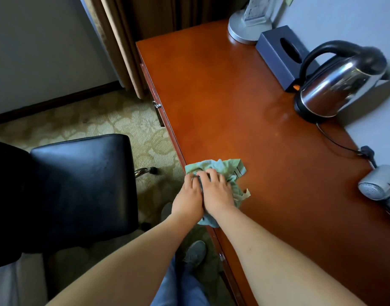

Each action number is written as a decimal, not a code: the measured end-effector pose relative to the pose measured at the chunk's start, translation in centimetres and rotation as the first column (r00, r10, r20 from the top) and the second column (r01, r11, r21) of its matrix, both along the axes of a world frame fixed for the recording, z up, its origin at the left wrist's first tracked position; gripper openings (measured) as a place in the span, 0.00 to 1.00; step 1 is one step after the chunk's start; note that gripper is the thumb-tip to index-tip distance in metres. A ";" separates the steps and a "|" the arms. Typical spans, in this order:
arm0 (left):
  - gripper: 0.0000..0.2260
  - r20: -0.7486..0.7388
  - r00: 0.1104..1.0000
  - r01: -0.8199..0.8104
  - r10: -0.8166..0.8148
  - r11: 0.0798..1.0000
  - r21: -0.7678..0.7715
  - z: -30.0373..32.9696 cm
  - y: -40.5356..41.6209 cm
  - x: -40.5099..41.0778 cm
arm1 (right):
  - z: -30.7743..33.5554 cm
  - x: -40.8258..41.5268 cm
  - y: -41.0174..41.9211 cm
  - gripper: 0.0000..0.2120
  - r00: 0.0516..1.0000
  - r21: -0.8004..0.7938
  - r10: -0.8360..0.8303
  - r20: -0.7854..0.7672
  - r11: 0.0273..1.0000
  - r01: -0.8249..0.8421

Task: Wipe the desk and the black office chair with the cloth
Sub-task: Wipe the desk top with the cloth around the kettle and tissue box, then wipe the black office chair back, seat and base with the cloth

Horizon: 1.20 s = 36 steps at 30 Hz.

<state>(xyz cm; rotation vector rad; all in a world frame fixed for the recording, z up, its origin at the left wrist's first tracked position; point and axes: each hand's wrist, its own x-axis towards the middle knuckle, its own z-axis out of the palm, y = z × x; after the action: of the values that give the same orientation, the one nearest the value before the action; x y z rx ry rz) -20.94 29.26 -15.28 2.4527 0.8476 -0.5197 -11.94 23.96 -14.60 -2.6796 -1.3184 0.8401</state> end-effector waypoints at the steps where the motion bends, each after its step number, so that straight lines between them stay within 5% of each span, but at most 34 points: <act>1: 0.23 0.003 0.996 -0.090 0.090 0.994 -0.063 0.8 -0.4 -0.3 | 0.2 -0.6 -0.6 0.26 1.000 -0.016 -0.022 -0.018 1.000 0.021; 9: 0.20 -0.080 0.955 -0.294 0.285 0.878 -0.378 3.3 -4.0 -4.6 | 3.2 -2.7 -6.1 0.21 0.967 -0.155 -0.089 -0.240 0.987 0.053; 18: 0.15 0.117 0.873 -0.368 0.474 0.796 -0.480 12.7 -1.6 -5.1 | 12.9 -1.6 -4.9 0.26 0.833 -0.097 -0.372 -0.410 0.926 0.365; 26: 0.15 0.306 0.857 -0.303 0.414 0.886 -0.352 19.9 2.5 -8.3 | 18.7 -3.6 -1.5 0.20 0.677 0.006 -0.404 -0.615 0.857 0.516; 36: 0.13 0.394 0.806 -0.415 0.442 0.896 -0.157 24.7 10.6 -21.1 | 22.6 -15.0 8.5 0.24 0.619 -0.023 -0.248 -0.745 0.938 0.346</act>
<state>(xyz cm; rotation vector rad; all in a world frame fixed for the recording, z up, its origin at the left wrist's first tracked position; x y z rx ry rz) -42.05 39.91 9.45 2.0938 1.1257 0.1485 -26.95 32.48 7.97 -1.9642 -0.6608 1.5026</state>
